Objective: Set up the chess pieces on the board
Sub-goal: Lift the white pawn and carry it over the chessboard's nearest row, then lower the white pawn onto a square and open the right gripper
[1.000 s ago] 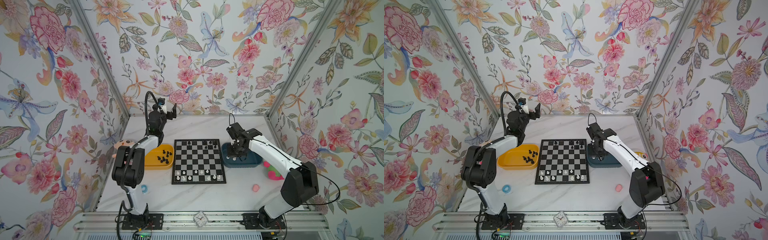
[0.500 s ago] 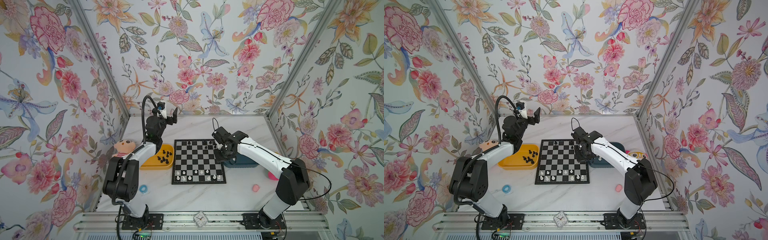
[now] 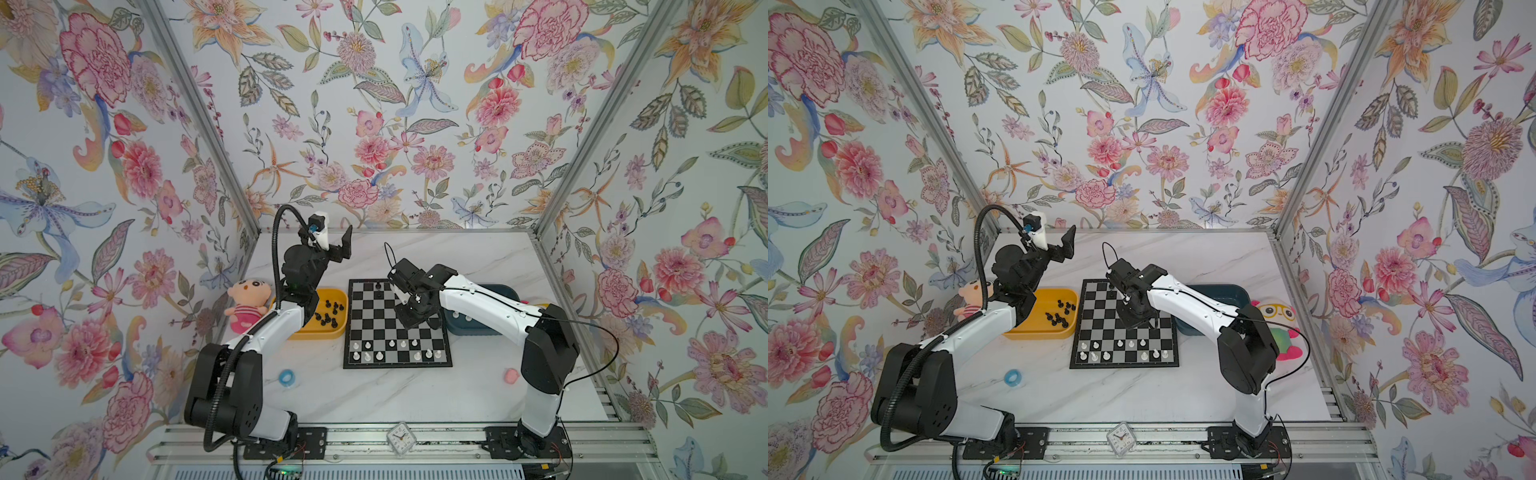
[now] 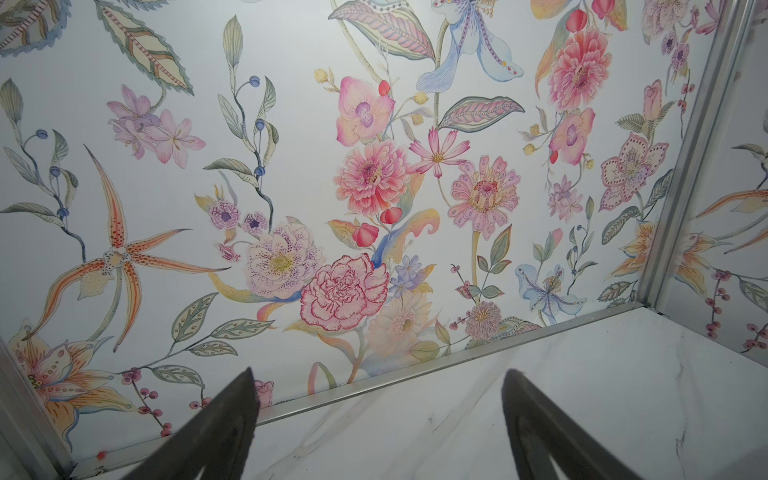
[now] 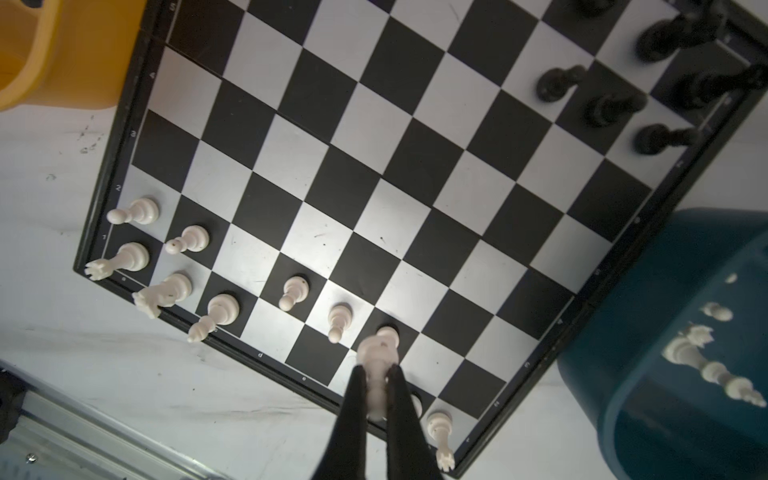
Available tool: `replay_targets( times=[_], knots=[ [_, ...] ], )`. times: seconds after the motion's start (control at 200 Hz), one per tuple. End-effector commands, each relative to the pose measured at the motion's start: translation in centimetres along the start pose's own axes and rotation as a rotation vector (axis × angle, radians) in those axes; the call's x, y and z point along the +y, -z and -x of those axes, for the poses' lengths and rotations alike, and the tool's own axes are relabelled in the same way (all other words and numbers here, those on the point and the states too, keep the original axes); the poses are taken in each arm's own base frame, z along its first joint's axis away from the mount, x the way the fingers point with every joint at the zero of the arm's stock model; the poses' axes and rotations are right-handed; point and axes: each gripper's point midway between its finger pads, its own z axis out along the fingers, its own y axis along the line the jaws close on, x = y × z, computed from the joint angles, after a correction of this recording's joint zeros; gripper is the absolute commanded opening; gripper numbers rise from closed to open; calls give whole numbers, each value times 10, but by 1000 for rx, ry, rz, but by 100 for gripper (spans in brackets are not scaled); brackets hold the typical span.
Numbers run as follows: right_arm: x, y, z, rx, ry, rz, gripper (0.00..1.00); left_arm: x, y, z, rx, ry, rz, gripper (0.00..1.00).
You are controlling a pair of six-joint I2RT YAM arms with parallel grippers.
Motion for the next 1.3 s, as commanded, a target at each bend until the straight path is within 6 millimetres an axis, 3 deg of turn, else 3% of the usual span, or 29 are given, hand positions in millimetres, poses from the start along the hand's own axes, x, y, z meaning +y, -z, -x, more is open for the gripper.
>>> replay_targets(
  times=[0.0,0.445,0.946,1.296],
  knots=[
    [19,-5,3,9,81,26,0,-1,21,16,-41,-15,18,93],
    [62,-25,4,45,219,87,0,11,76,51,-137,-42,106,93],
    [89,-51,-1,94,273,118,0,14,94,48,-138,-69,138,93],
    [86,-65,-8,125,271,89,0,14,100,48,-145,-73,143,93]
  ],
)
